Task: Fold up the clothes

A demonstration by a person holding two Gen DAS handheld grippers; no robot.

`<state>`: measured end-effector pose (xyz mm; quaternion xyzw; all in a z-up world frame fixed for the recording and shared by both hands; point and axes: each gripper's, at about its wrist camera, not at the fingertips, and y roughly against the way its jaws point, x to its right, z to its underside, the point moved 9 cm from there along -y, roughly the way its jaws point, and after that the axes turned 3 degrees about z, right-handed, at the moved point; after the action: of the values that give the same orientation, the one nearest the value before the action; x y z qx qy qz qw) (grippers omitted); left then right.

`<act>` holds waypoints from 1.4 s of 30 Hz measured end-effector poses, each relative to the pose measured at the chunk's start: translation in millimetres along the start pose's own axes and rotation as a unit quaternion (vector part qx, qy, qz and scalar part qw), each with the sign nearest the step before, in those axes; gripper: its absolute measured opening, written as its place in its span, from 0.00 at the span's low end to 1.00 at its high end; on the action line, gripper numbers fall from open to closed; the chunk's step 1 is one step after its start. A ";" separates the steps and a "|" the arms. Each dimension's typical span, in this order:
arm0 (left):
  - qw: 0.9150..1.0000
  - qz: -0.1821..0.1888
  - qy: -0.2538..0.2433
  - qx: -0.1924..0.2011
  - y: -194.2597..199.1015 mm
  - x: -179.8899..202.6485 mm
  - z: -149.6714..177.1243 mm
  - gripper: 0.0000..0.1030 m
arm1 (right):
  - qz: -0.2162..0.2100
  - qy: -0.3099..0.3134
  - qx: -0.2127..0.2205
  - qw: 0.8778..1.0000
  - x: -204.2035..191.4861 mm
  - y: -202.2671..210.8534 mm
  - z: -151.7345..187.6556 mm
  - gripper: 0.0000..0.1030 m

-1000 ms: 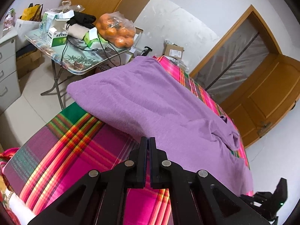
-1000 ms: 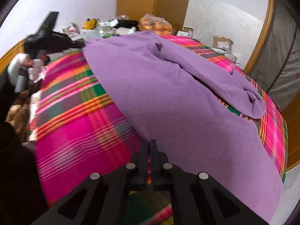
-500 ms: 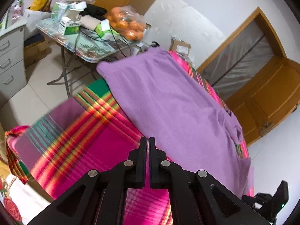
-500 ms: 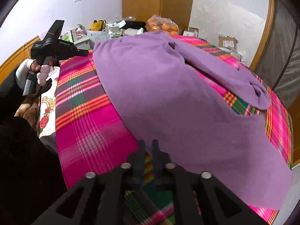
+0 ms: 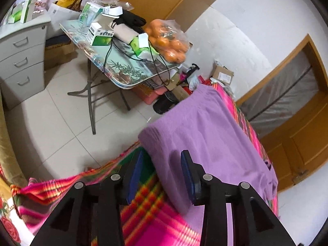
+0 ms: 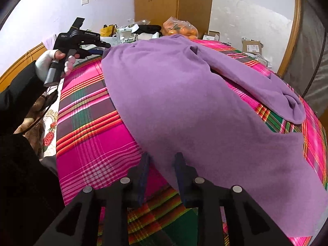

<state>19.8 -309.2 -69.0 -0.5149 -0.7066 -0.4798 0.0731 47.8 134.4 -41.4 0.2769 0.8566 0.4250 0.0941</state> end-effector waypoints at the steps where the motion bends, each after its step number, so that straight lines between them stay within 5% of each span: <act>1: 1.000 -0.002 -0.001 0.001 -2.0 0.1 -2.2 0.38 | -0.001 -0.001 0.001 1.000 0.3 -0.3 -0.2 0.23; 4: 1.000 -0.012 -0.008 0.004 -7.7 0.8 -6.4 0.34 | -0.002 -0.005 0.002 1.000 1.8 -1.0 -1.9 0.09; 6: 1.000 -0.018 -0.012 0.002 -10.4 0.3 -6.6 0.10 | -0.004 -0.007 0.002 1.000 1.9 -1.1 -2.8 0.04; 34: 0.999 0.013 -0.022 0.044 72.9 -20.1 -5.0 0.08 | -0.043 0.031 -0.003 0.999 -21.7 29.9 -0.5 0.02; 42: 1.000 -0.007 -0.001 0.019 57.1 -49.1 11.8 0.08 | -0.061 0.032 -0.021 0.997 -24.4 16.7 7.3 0.02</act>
<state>92.5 -332.0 -70.2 -0.5088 -0.7193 -0.4662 0.0794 77.5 133.9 -34.7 0.2089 0.8651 0.4454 0.0984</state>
